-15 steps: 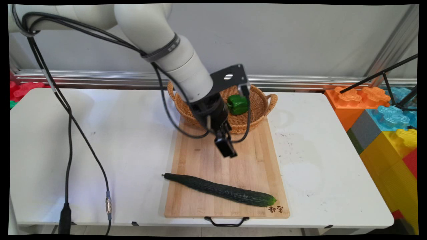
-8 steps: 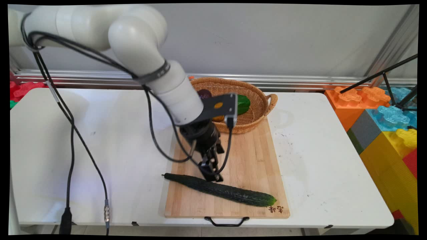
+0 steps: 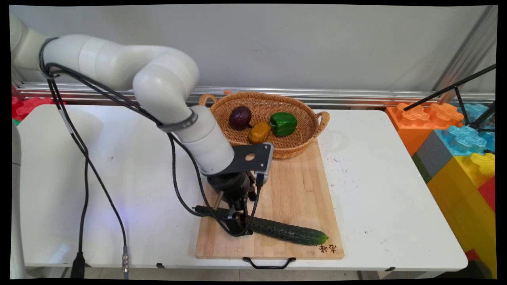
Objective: Pick up the cucumber from the cutting board, then place the picked object in the vegetable basket
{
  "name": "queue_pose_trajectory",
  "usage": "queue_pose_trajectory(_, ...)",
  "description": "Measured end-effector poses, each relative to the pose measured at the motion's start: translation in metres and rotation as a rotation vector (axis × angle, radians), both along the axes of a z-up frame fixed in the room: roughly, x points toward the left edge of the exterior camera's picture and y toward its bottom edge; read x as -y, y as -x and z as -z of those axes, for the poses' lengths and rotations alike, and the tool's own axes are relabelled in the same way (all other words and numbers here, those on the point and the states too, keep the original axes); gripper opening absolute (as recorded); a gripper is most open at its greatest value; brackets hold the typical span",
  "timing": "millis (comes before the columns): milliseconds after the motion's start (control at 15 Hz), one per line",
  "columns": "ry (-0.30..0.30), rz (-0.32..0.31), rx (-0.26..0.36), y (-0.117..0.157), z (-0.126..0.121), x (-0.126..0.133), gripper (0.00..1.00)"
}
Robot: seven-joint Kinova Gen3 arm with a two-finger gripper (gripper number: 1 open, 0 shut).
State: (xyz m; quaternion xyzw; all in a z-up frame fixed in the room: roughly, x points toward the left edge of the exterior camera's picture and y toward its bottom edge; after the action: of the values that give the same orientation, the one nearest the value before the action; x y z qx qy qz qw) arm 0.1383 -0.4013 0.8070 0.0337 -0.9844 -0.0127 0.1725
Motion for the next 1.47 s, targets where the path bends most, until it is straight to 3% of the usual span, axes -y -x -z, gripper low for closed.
queue_pose_trajectory(200, 0.007, 0.009, 0.002, 0.001, 0.011, -0.002, 1.00)
queue_pose_trajectory(267, 0.009, 0.014, -0.001, 0.002, 0.014, -0.003, 0.00)
queue_pose_trajectory(600, 0.009, 0.018, -0.012, 0.005, 0.016, -0.006, 0.00)
queue_pose_trajectory(867, 0.034, 0.039, -0.027, 0.006, -0.004, -0.005, 0.00)
queue_pose_trajectory(1133, 0.119, 0.060, -0.079, 0.012, -0.042, 0.017, 0.00)
queue_pose_trajectory(1467, 0.278, 0.001, -0.140, 0.013, -0.084, 0.078, 0.00)
